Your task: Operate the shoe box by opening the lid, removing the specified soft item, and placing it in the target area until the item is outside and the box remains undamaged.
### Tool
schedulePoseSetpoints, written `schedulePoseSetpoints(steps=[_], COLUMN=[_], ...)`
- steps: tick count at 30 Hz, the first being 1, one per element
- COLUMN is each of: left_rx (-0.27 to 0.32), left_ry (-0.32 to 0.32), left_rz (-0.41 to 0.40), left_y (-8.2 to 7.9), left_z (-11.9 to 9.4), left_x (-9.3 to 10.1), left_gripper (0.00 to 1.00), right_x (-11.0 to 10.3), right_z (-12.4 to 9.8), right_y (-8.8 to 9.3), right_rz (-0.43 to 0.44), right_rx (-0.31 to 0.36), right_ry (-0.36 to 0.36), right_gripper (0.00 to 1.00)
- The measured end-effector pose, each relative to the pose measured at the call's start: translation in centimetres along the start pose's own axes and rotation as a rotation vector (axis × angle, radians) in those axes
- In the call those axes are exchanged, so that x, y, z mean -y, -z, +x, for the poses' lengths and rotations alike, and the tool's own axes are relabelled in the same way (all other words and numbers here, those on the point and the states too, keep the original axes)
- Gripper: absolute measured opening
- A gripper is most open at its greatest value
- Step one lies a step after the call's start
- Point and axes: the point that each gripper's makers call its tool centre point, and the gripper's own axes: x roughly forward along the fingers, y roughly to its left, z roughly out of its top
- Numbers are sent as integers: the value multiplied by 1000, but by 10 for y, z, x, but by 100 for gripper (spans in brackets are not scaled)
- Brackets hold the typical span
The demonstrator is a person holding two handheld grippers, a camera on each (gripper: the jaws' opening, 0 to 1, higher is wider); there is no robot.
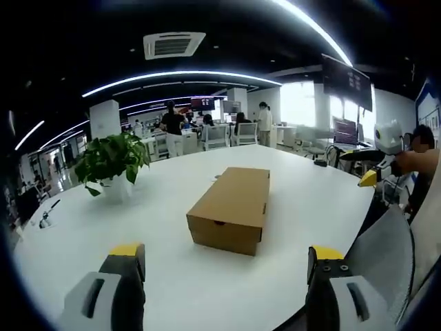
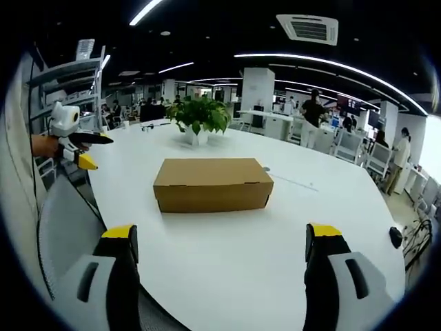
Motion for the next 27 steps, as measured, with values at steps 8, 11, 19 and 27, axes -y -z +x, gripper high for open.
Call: schedulePoseSetpoints(steps=[8,11,19,27], left_rx=[-7,-5,-10,-5], left_ry=[9,7,1,-7], left_rz=[6,7,5,-1], left_y=[2,2,4,1], left_z=[3,4,8,9], left_x=[3,3,8,6], left_gripper=[100,100,100,100], right_x=[4,5,7,8], right_z=[-3,-3,-4,-5], right_y=[1,2,0,0], right_rz=[6,8,2,4], right_rx=[-1,-4,-5,-4], right_ry=[12,13,11,3], right_gripper=[96,96,96,96])
